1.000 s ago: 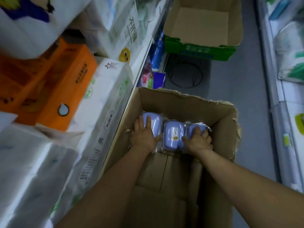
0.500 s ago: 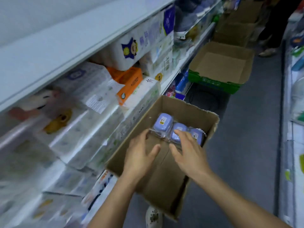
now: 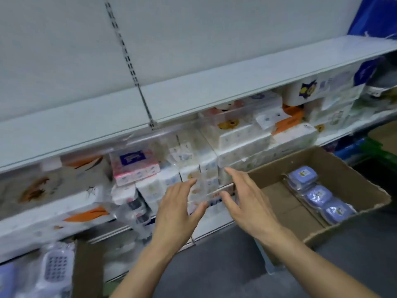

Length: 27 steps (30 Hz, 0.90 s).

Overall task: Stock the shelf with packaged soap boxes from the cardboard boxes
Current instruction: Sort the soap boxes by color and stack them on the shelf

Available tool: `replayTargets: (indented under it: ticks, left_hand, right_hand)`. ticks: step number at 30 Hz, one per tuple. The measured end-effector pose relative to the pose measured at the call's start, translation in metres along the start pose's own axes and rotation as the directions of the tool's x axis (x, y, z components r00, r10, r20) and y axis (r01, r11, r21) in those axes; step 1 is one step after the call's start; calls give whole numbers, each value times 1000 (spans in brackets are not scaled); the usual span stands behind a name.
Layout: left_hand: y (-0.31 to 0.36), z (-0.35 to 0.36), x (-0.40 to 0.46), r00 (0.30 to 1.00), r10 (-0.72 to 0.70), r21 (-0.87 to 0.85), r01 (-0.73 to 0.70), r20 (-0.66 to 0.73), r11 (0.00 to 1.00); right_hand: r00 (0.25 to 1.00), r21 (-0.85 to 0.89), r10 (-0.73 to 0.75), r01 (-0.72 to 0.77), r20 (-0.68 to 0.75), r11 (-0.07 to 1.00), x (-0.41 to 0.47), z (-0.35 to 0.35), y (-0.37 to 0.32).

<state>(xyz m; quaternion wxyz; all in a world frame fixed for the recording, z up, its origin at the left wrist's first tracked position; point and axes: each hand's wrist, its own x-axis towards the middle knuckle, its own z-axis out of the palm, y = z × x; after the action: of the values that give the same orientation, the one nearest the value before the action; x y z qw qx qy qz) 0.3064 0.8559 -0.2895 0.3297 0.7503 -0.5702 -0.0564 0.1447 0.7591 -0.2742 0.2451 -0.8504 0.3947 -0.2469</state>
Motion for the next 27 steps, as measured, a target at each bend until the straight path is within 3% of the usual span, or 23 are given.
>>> replayTargets:
  ticks: [5,10,15,24,27]
  left_hand:
    - [-66,-63,-54,983,-158,51,163,-98,985]
    - [-149,-123,-129,921,-362,61,373,-143,926]
    - [-239,-181,-212,819,-560,21,566,-128,824]
    - [-406,-258,-316,566,-823,25,825,-45,565]
    - [-459,-269,-346,467,-880,76,884,-85,462]
  right_hand:
    - [980,14,-140,140,144,990,6,60,-74]
    - [920,95,-270,253,285,963,-4,150,-161]
    - [843,158,-331,291,425,944,-25,254,-245]
    - [700,123,-223,191,678,974,-50,439,-361]
    - [686,87,-167,150,708,985,-53,488,-387]
